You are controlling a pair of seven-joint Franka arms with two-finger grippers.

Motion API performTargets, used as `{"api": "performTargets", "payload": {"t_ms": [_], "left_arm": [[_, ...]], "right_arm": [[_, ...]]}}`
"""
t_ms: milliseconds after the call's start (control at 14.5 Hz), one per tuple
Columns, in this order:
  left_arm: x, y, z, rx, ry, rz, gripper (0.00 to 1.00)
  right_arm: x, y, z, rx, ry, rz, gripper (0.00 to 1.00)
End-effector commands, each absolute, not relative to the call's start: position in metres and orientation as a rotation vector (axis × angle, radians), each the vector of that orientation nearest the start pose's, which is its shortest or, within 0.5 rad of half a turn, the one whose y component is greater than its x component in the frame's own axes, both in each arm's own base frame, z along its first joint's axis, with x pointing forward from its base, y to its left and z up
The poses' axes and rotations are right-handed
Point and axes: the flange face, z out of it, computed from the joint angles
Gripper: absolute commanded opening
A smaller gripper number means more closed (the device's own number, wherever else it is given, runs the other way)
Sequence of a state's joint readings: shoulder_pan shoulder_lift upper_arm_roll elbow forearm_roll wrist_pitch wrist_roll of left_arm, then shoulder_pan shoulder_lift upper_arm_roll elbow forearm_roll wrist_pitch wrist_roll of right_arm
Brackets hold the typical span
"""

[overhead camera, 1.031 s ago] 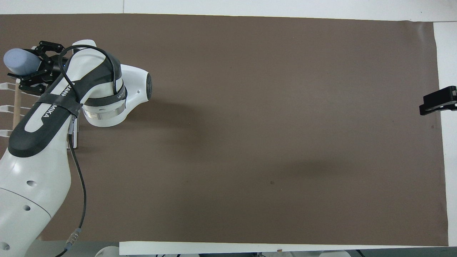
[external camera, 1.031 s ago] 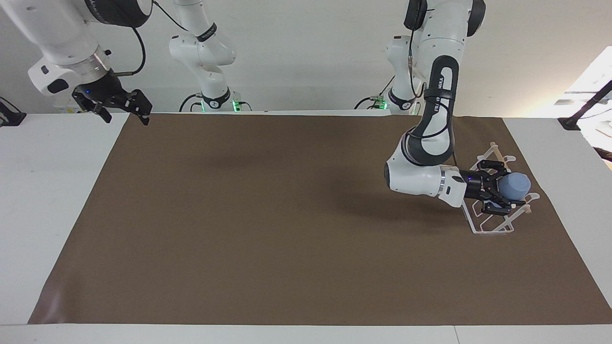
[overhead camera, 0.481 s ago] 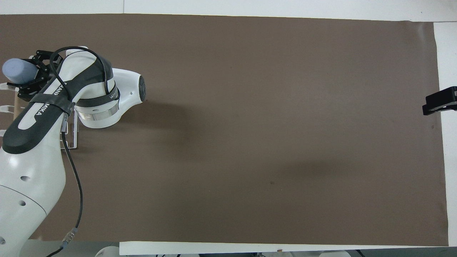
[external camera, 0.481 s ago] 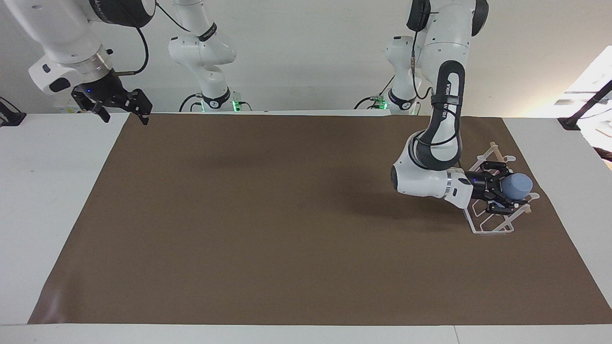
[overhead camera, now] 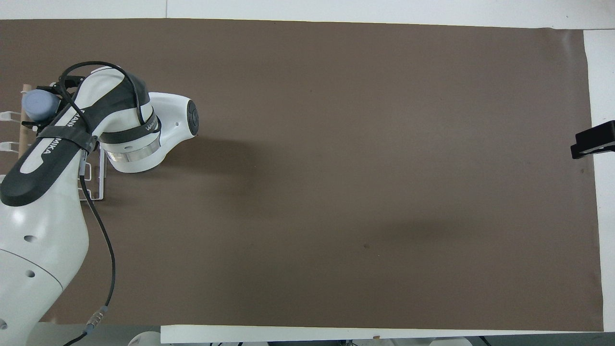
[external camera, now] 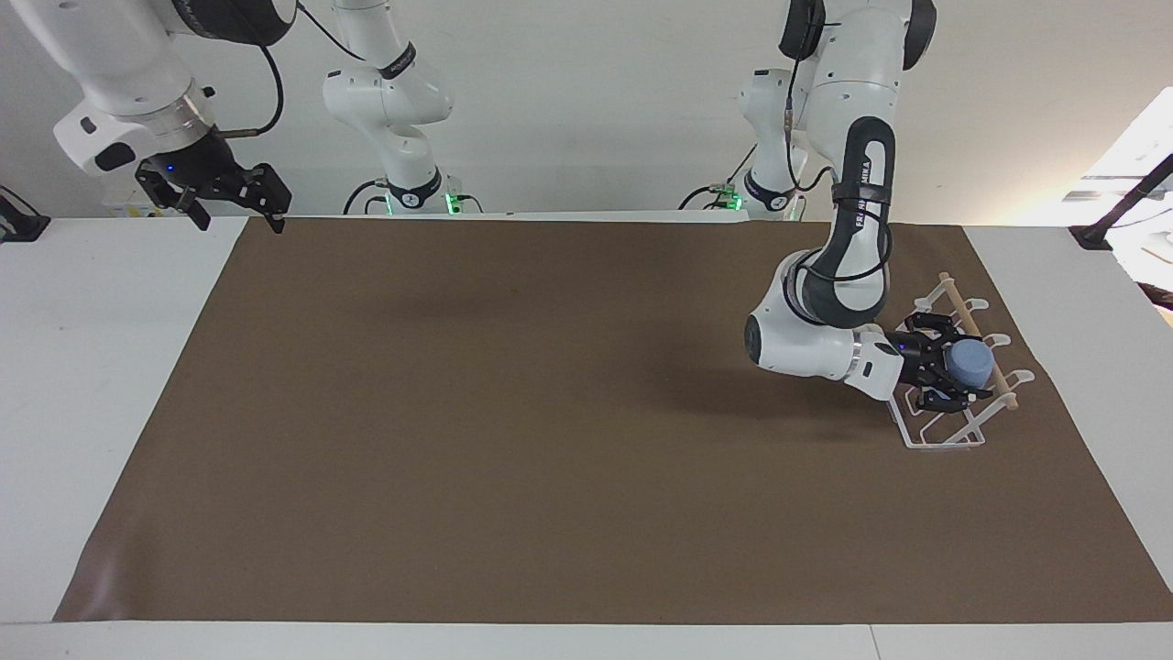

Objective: Hang cup on cup holder
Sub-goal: 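Lower the cup onto the rack hook with the left gripper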

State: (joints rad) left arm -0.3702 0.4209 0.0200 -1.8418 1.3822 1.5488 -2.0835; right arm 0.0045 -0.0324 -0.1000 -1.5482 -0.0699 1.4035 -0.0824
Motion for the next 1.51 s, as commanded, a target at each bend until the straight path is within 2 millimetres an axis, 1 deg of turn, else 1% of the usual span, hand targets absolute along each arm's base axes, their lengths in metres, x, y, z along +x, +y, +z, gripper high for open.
{"api": "performTargets", "payload": {"t_ms": [0,69,138,206,275,344,412,550,619,756,894,962,1031,1169,1238,1306,1444], "left_arm": [[0.610,-0.109,0.357,-1.552,-1.101,-1.151,1.00],[0.605,-0.115,0.358,-1.535,-1.122,-1.118,1.00],[0.604,-0.114,0.358,-1.525,-1.124,-1.107,1.00],[0.604,-0.113,0.359,-1.524,-1.127,-1.103,1.00],[0.607,-0.113,0.366,-1.532,-1.146,-1.106,1.00],[0.607,-0.113,0.382,-1.543,-1.166,-1.117,1.00],[0.606,-0.112,0.398,-1.588,-1.170,-1.092,1.00],[0.596,-0.107,0.440,-1.726,-1.208,-0.976,1.00],[0.591,-0.095,0.459,-1.781,-1.221,-0.886,1.00],[0.584,-0.079,0.482,-1.981,-1.175,-0.679,1.00],[0.581,-0.063,0.490,-2.161,-1.112,-0.510,1.00],[0.582,-0.063,0.494,-2.244,-1.084,-0.444,1.00],[0.581,-0.057,0.498,-2.312,-1.048,-0.373,1.00],[0.578,-0.057,0.510,-2.502,-0.905,-0.206,1.00],[0.579,-0.049,0.519,-2.595,-0.898,-0.138,1.00],[0.576,-0.042,0.531,-2.672,-0.863,-0.095,1.00],[0.567,-0.041,0.539,-2.794,-0.708,0.003,1.00]], "right_arm": [[0.514,-0.074,0.639,-3.199,0.034,0.208,0.99],[0.513,-0.080,0.638,-3.196,0.053,0.213,0.99],[0.512,-0.087,0.639,-3.193,0.082,0.210,0.99],[0.511,-0.091,0.638,-3.180,0.092,0.212,0.99],[0.511,-0.091,0.638,-3.180,0.090,0.210,0.99],[0.511,-0.091,0.638,-3.180,0.090,0.210,0.99],[0.511,-0.089,0.638,-3.180,0.083,0.210,0.99],[0.512,-0.086,0.639,-3.181,0.073,0.207,0.99],[0.512,-0.085,0.638,-3.181,0.070,0.210,0.99],[0.511,-0.086,0.639,-3.181,0.073,0.207,0.99],[0.511,-0.086,0.639,-3.181,0.073,0.205,0.99],[0.511,-0.086,0.639,-3.181,0.073,0.207,0.99],[0.511,-0.086,0.639,-3.181,0.073,0.207,0.99],[0.511,-0.086,0.639,-3.181,0.073,0.207,0.99],[0.511,-0.086,0.639,-3.181,0.073,0.207,0.99],[0.511,-0.086,0.639,-3.181,0.073,0.207,0.99],[0.511,-0.086,0.639,-3.181,0.073,0.207,0.99]]}}
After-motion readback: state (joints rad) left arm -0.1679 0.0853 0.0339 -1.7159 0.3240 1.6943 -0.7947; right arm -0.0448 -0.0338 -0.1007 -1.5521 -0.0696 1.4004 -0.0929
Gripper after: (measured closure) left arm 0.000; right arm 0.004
